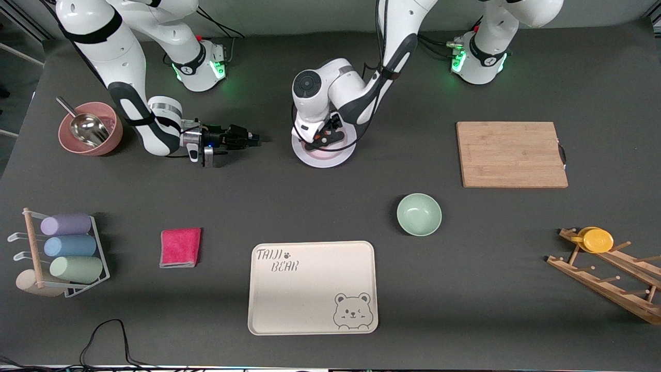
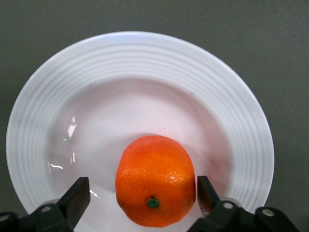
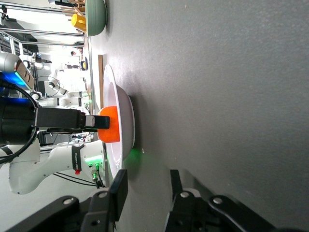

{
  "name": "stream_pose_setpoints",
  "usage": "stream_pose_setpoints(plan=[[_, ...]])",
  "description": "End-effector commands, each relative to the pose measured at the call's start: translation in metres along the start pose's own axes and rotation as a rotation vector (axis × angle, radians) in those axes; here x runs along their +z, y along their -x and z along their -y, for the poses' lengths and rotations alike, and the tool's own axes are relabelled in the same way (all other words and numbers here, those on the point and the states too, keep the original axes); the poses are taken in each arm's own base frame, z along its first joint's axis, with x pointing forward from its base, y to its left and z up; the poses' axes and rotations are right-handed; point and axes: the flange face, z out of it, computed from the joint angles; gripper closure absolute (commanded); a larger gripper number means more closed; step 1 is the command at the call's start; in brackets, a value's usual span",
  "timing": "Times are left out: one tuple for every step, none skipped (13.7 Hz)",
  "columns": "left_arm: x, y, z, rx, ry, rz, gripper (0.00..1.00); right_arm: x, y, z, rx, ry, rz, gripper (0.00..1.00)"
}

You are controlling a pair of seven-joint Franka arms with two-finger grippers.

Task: Place orange and plate with both arms
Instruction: 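Open the left gripper to release the orange and withdraw the left arm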

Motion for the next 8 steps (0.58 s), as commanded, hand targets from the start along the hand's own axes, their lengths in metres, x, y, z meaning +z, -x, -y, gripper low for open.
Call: stream_pose_setpoints(plan=[[-0.018,-0.006,-0.003,-0.012,0.016,-0.005,0.0,0.003,-0.001,-0.002,-0.01,-0.016,-0.024,0.58],[-0.028,-0.009,-0.002,-0.014,0.022,-0.009,0.0,0.004,-0.002,-0.002,-0.007,-0.018,-0.037,0.58],[-0.042,-0.016,0.001,-0.027,0.02,-0.011,0.0,0.006,-0.002,0.0,-0.01,-0.02,-0.038,0.58],[-0.065,-0.031,0.007,-0.045,0.019,-0.009,0.0,0.008,-0.002,0.0,-0.006,-0.021,-0.044,0.58],[-0.09,-0.05,0.019,-0.055,0.007,-0.003,0.0,0.014,-0.004,0.003,-0.012,-0.023,-0.049,0.58],[-0.123,-0.066,0.035,-0.012,-0.014,0.008,0.0,0.023,-0.005,0.007,-0.011,-0.026,-0.06,0.58],[-0.154,-0.091,0.058,0.054,-0.04,0.03,0.0,0.031,-0.006,0.011,-0.006,-0.029,-0.075,0.58],[-0.185,-0.117,0.082,0.075,-0.044,0.042,0.0,0.042,-0.008,0.017,-0.008,-0.038,-0.082,0.58]])
